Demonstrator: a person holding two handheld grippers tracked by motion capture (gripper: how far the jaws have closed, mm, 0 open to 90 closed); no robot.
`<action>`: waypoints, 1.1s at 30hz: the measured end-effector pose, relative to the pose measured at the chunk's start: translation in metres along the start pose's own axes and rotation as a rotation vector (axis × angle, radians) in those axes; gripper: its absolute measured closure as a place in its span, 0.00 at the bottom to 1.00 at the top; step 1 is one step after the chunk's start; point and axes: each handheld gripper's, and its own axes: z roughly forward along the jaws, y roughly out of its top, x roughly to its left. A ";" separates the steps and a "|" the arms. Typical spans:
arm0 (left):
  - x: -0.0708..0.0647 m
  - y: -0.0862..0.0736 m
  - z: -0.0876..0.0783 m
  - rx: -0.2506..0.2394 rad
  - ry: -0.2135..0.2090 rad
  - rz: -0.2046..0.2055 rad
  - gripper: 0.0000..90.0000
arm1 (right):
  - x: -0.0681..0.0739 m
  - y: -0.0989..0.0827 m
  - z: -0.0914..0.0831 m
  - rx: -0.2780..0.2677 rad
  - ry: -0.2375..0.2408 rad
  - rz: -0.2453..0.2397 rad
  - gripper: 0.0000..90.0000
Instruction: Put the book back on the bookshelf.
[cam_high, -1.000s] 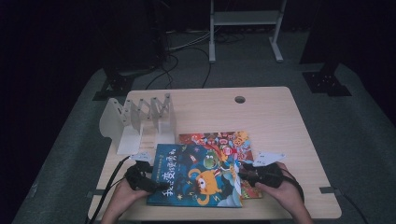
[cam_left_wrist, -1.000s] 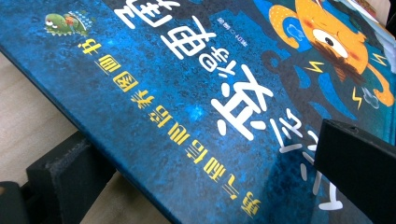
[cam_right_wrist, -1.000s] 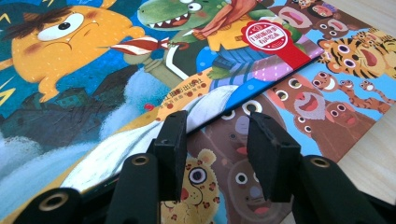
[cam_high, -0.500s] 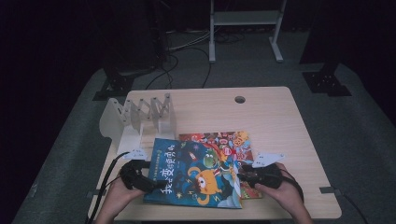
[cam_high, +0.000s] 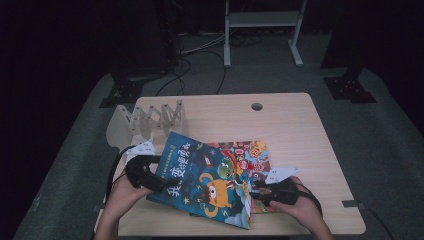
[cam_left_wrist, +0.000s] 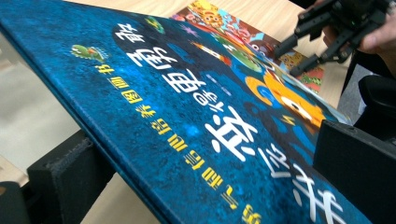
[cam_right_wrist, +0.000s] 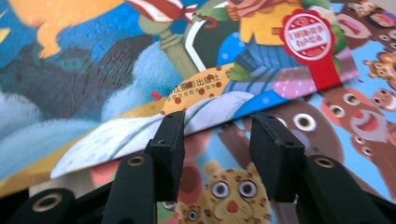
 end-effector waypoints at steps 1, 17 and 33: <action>0.001 0.004 0.000 0.008 -0.005 0.007 0.00 | 0.001 0.001 0.001 0.001 0.003 -0.005 0.60; 0.012 0.035 -0.015 0.026 -0.015 0.000 0.35 | 0.009 0.003 0.002 0.012 0.013 -0.014 0.61; 0.022 0.096 -0.014 0.078 -0.069 0.039 0.59 | 0.022 0.012 0.011 0.009 0.032 -0.020 0.60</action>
